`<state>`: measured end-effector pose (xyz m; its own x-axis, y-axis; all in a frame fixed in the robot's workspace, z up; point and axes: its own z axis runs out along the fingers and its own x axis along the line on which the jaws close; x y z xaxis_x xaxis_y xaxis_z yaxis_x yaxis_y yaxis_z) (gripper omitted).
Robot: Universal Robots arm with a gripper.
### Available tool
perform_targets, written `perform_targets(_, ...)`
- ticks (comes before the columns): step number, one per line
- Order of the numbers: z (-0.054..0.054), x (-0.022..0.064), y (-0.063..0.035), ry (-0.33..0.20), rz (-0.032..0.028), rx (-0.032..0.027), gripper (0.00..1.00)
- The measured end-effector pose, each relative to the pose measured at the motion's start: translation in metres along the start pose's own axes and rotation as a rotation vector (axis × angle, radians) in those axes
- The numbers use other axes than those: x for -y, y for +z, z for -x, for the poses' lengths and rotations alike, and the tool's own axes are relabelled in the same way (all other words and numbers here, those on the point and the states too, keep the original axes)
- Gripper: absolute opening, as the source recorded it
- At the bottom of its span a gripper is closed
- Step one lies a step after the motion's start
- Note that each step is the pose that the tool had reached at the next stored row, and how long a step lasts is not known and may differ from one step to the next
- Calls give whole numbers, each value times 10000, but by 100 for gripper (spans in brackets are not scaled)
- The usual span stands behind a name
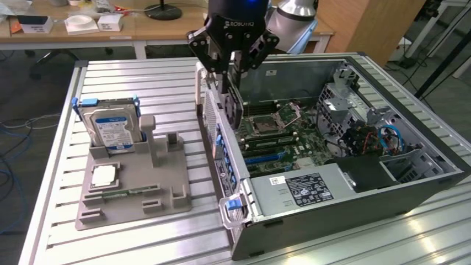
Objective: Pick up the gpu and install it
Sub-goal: 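Pick up the gpu and move the gpu toward the slot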
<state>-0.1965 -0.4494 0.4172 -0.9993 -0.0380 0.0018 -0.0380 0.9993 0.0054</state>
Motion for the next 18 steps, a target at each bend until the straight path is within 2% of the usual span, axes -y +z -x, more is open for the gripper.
perform_targets(11, 237, 9, 2, -205, -1, -2, 26)
perform_targets(18, 432, 17, 2, -252, -1, -3, 26)
